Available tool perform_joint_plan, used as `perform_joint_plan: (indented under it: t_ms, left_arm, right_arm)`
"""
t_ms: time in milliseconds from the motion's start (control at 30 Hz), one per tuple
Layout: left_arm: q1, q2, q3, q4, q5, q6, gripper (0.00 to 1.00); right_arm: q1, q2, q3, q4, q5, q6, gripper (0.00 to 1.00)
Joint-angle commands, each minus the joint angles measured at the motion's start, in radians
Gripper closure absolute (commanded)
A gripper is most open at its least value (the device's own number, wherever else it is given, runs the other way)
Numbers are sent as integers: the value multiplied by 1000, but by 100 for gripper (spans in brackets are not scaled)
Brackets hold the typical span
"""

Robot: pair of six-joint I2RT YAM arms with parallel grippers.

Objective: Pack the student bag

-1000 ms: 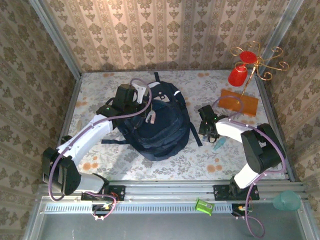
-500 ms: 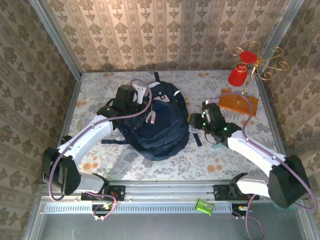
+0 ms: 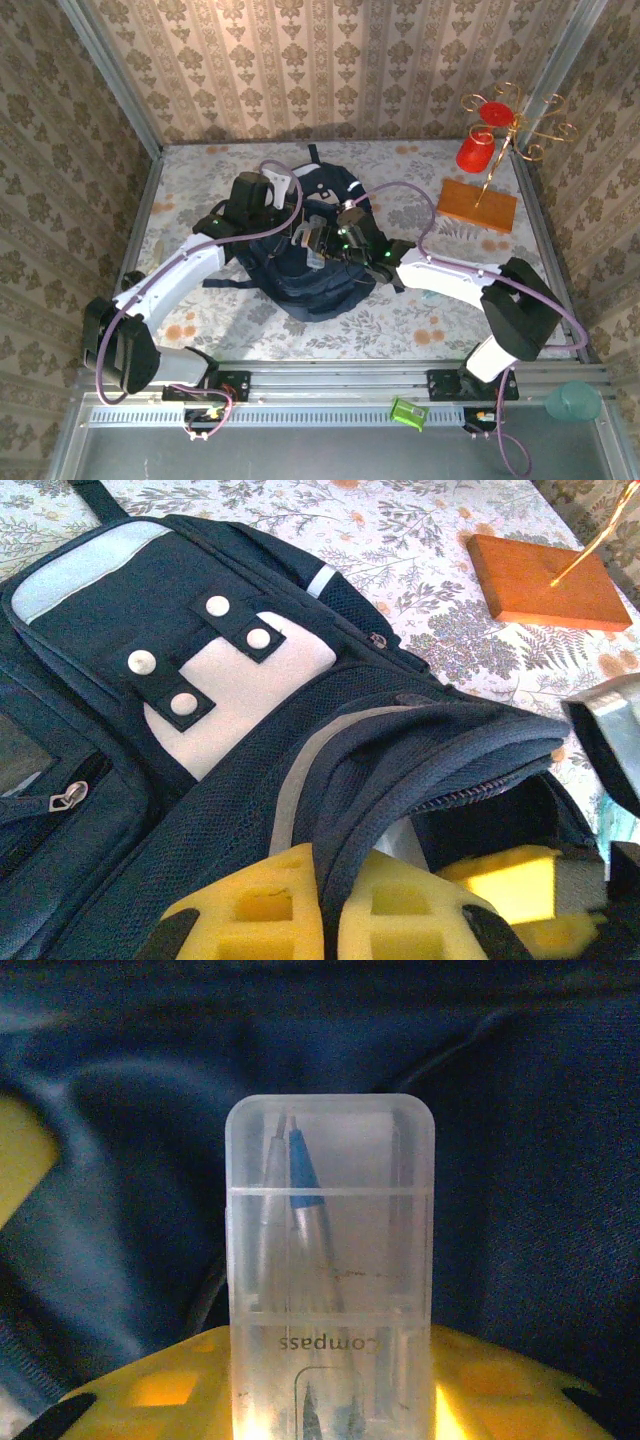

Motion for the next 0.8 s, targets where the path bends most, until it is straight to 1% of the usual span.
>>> perform_joint_plan:
  t_ms: [0, 100, 133, 267, 333, 367, 500, 633, 767]
  left_arm:
    - [-3, -42, 7, 91, -14, -22, 100]
    - [-8, -43, 9, 90, -14, -19, 100]
    - [-9, -42, 9, 90, -13, -18, 100]
    - [-15, -45, 3, 92, -16, -15, 100]
    - [-15, -44, -3, 93, -20, -11, 100]
    - [-15, -43, -4, 93, -23, -9, 100]
    - [-15, -41, -4, 89, -37, 2, 100]
    - [-14, -40, -6, 84, -55, 14, 100]
    - [-9, -39, -10, 84, -60, 15, 100]
  right_arm:
    - [-5, 24, -26, 113, 149, 182, 58]
    - [-6, 60, 27, 47, 271, 165, 51]
    - [-9, 84, 49, 23, 299, 163, 47]
    - [-17, 172, 111, 30, 322, 175, 38]
    - [-16, 185, 125, 36, 301, 169, 31]
    - [-16, 180, 126, 39, 287, 158, 30]
    - [-13, 102, 79, 47, 231, 87, 28]
    - [-9, -37, 21, -51, 226, -13, 26]
    - [-11, -153, -19, -163, 217, -69, 24]
